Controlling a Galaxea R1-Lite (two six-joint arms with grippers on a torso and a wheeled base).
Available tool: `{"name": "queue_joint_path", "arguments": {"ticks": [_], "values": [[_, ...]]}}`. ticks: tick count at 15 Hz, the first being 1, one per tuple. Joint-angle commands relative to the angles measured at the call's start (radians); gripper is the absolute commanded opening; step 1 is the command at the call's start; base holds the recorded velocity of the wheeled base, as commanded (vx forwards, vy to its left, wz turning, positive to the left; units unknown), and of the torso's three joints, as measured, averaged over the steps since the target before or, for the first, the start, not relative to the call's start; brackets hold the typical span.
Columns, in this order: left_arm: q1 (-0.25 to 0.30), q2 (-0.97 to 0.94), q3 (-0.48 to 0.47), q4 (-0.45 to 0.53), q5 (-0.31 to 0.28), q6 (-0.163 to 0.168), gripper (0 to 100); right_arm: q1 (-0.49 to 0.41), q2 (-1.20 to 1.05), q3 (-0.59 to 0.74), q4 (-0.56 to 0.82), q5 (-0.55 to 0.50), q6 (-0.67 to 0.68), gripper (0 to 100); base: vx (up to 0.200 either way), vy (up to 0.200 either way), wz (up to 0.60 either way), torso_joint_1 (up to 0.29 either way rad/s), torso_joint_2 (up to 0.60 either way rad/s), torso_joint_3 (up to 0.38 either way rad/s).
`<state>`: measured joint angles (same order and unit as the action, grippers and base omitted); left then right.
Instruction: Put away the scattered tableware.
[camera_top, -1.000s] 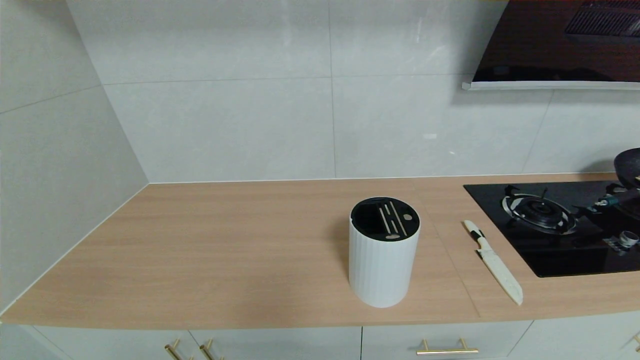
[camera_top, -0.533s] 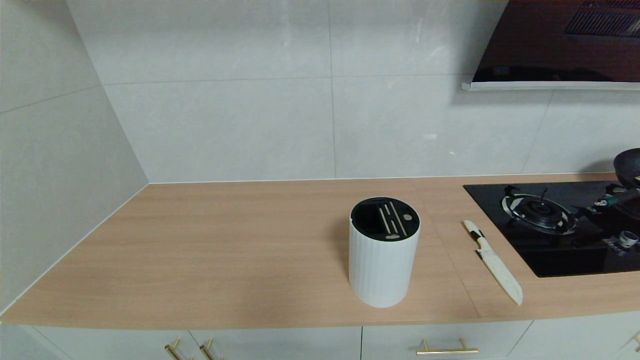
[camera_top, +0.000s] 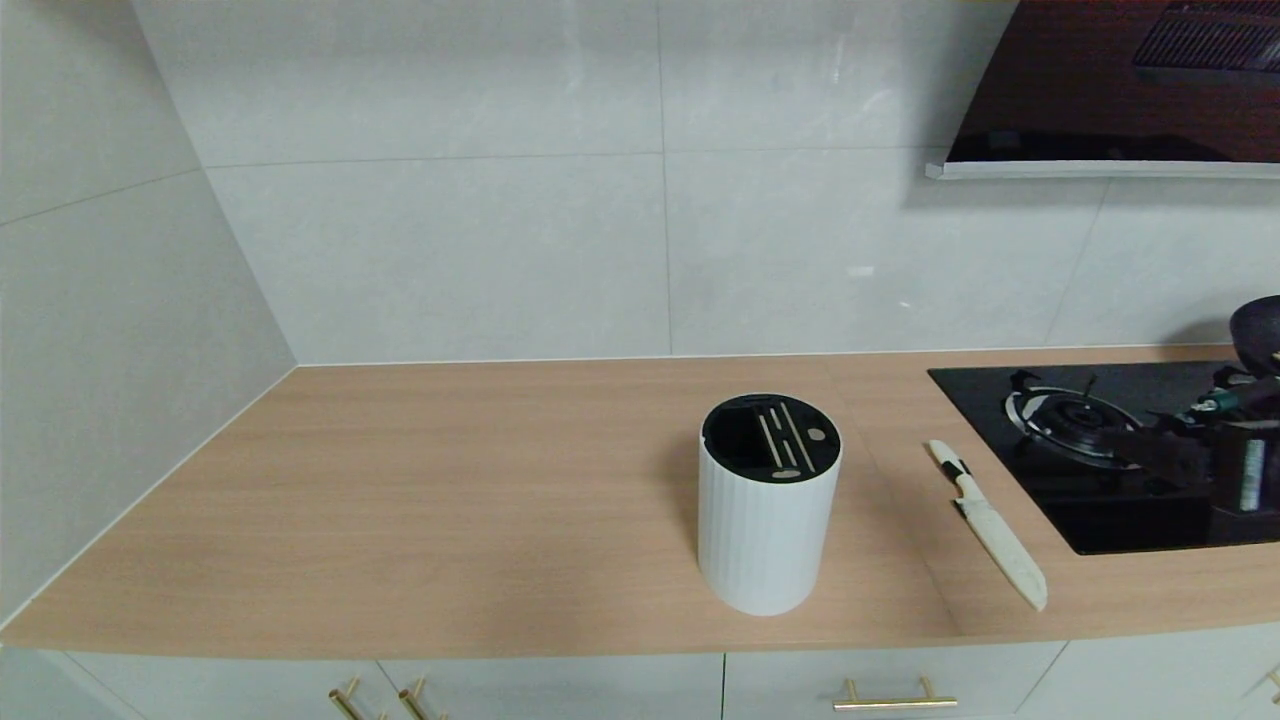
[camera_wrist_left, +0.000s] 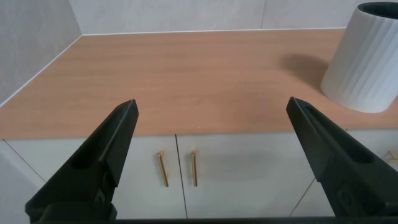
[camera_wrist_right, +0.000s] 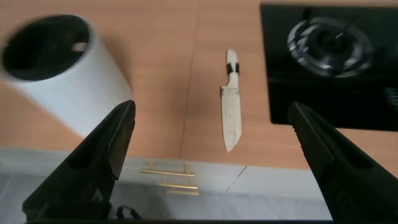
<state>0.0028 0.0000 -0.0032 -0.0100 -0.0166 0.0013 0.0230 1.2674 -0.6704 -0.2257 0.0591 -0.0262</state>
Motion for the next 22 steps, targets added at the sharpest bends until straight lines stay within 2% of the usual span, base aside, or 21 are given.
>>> {"name": "queue_joint_path", "arguments": {"ticks": [1,4,7,9,18,22], "values": [[0.0,0.0,0.0,-0.001,0.0,0.0,100,0.003,0.386,-0.118,-0.115,-0.002,-0.003,100,0.0,0.0,0.0,0.0,0.0,0.0],[0.0,0.0,0.0,-0.001,0.0,0.0,100,0.003,0.556,-0.143,-0.147,0.001,-0.02,100,0.0,0.0,0.0,0.0,0.0,0.0],[0.0,0.0,0.0,-0.001,0.0,-0.001,100,0.005,0.745,-0.164,-0.276,-0.033,-0.035,100,0.0,0.0,0.0,0.0,0.0,0.0],[0.0,0.0,0.0,-0.001,0.0,-0.001,100,0.002,0.78,-0.163,-0.325,-0.045,-0.04,100,0.0,0.0,0.0,0.0,0.0,0.0],[0.0,0.0,0.0,-0.001,0.0,-0.001,100,-0.018,0.94,-0.202,-0.346,-0.048,-0.049,100,0.0,0.0,0.0,0.0,0.0,0.0],[0.0,0.0,0.0,-0.001,0.0,-0.001,100,-0.051,1.009,-0.228,-0.452,-0.065,-0.049,100,0.0,0.0,0.0,0.0,0.0,0.0]]}}
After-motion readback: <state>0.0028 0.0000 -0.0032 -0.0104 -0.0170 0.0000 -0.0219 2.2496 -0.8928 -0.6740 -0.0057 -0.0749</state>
